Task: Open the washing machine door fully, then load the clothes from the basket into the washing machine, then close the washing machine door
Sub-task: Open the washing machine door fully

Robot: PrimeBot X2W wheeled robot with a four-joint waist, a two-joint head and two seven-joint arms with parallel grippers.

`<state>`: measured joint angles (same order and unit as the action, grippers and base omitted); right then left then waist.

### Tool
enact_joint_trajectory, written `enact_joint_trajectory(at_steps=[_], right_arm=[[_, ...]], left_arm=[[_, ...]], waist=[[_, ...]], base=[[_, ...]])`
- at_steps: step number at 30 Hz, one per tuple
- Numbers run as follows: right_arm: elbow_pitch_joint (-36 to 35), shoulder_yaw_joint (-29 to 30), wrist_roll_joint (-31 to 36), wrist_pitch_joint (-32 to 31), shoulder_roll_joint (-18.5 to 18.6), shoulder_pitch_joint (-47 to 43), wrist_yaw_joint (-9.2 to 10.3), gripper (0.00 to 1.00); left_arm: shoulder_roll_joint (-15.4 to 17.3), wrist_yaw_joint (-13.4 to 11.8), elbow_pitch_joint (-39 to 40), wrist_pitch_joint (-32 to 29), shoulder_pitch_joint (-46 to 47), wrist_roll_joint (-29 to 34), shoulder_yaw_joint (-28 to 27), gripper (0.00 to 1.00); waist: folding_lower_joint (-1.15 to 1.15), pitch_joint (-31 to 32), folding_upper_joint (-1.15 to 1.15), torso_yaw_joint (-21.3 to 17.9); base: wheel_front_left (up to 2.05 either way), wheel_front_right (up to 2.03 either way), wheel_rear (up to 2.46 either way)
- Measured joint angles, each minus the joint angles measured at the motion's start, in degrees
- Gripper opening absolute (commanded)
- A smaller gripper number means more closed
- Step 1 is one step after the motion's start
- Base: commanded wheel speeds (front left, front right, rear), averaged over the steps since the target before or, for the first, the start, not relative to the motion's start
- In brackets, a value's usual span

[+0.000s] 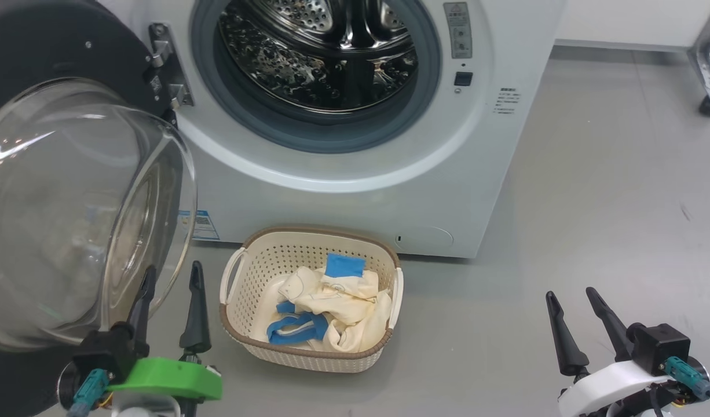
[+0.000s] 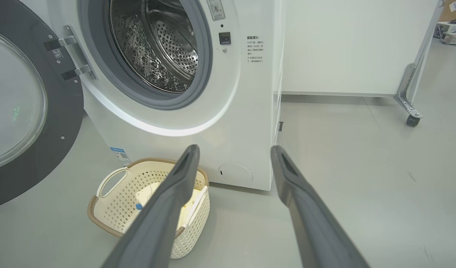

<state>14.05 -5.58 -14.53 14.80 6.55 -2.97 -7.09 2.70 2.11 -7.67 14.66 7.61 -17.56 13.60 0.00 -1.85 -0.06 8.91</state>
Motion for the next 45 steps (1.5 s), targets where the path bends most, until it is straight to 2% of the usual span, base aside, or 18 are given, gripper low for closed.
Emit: enact_joint_trajectory(at_steps=[8, 14, 45], right_arm=[[-0.34, 0.58, 0.00, 0.00, 0.31, 0.08, 0.00, 1.00], [-0.29, 0.90, 0.00, 0.00, 0.27, 0.03, 0.00, 1.00], [-0.76, 1.32, -0.01, 0.00, 0.67, -0.43, 0.00, 1.00]], left_arm=[[0.51, -1.04, -2.40, -0.01, -3.33, -0.02, -2.54, 1.00], [0.45, -1.51, -4.48, -0.01, -5.59, -0.11, -3.87, 1.00], [0.55, -0.22, -6.52, -0.01, -8.11, 2.24, -5.53, 1.00]], waist=[[0.00, -0.40, 0.00, -4.63], [0.00, 0.28, 0.00, -6.35], [0.00, 1.32, 0.00, -7.82]], base=[[0.00, 0.00, 0.00], [0.00, 0.00, 0.00], [0.00, 0.00, 0.00]])
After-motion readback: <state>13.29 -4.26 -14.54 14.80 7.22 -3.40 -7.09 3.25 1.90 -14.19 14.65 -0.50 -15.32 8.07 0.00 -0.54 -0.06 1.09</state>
